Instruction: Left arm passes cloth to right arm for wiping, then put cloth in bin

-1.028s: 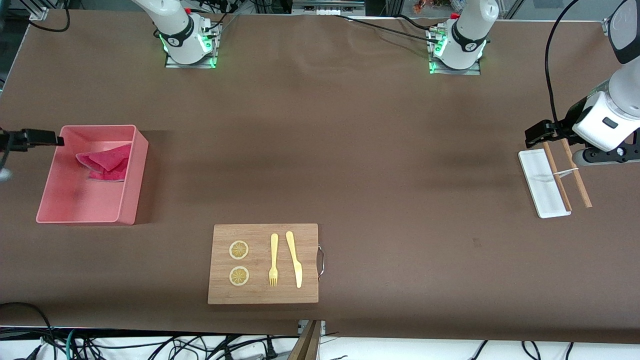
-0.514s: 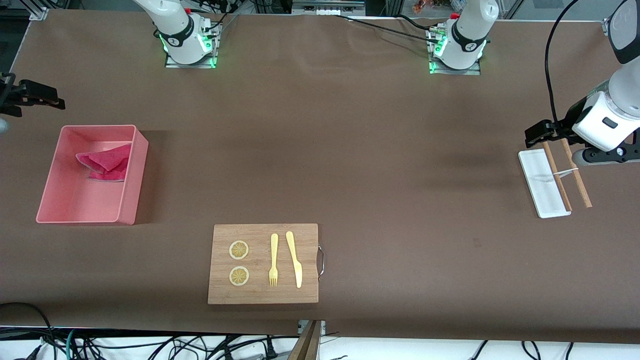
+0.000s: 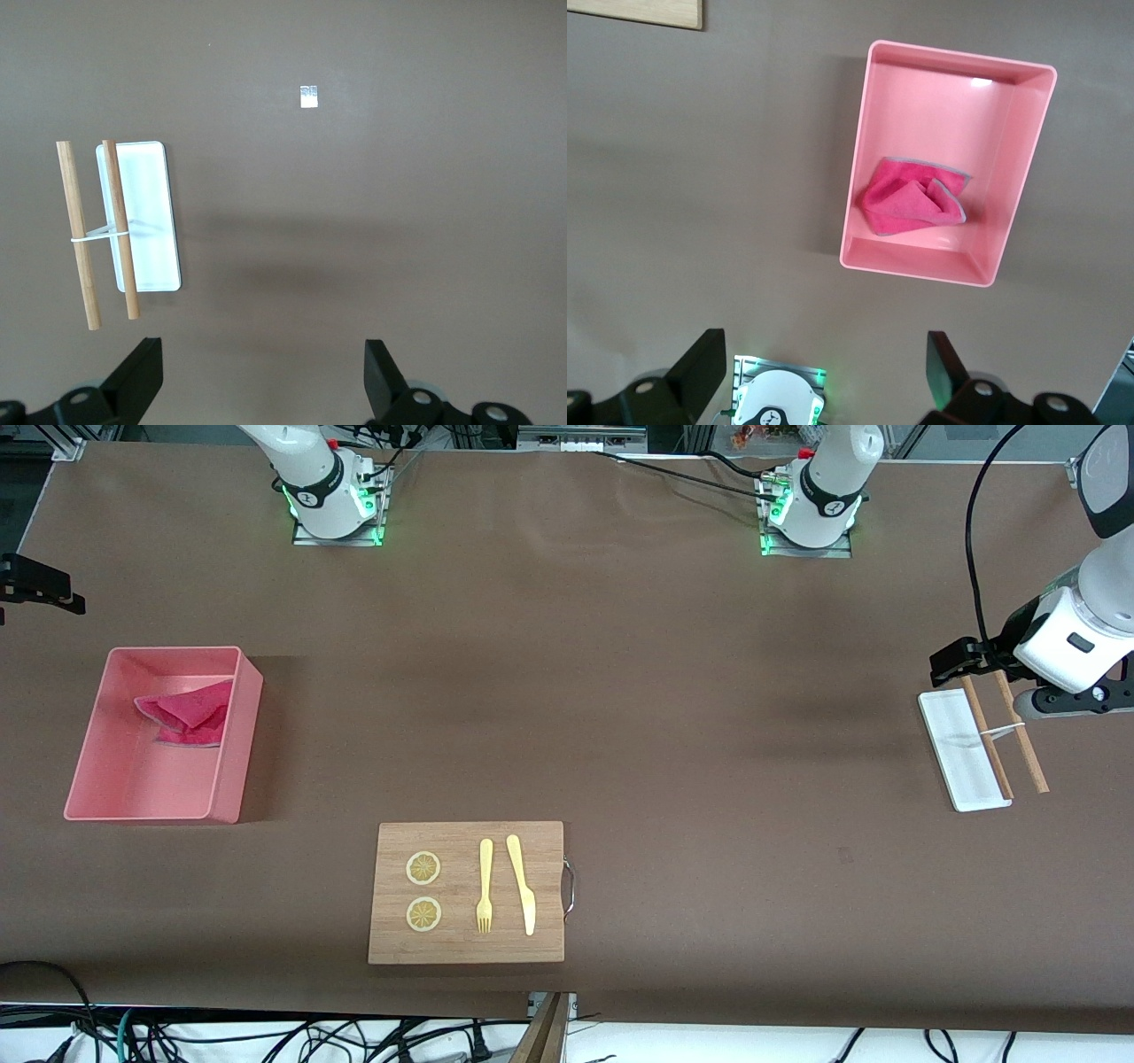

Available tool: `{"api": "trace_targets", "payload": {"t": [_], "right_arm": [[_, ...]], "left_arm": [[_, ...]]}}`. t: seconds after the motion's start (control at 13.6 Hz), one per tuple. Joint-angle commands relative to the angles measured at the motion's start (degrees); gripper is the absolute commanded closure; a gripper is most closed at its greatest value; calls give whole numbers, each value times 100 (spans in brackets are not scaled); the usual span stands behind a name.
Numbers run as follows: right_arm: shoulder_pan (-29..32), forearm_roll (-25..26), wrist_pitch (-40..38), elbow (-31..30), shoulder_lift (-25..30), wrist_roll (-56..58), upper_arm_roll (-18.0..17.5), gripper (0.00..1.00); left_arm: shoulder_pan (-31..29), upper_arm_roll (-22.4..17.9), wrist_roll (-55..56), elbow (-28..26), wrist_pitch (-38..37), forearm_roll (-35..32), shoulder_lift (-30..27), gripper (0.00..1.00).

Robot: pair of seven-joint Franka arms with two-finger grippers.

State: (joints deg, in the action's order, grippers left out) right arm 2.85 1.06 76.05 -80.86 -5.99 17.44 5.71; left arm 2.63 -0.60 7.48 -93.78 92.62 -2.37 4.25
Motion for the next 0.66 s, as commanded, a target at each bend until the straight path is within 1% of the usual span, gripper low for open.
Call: {"api": "trace_targets", "payload": {"t": [0.0,0.07,0.22,0.29,0.59], "right_arm": [[154,114,33,-281,291,-151,-334,0],[180,96,-28,-290,335,-475,-369,0],[181,96,-239,-307,371,-1152,-579,0],[181,96,-214,-299,345,-1285,-606,0],[181,79,-240,-79,151,-1208,-536,0]], "left_arm": [[27,-1,-89,176,-130,-114,76,0],[18,-1,-89,176,-139,-114,76,0],[18,-1,-89,176,-157,-114,67,0],[27,-1,-98,185,-157,-114,76,0],[18,-1,-89,176,-157,-114,76,0]]}}
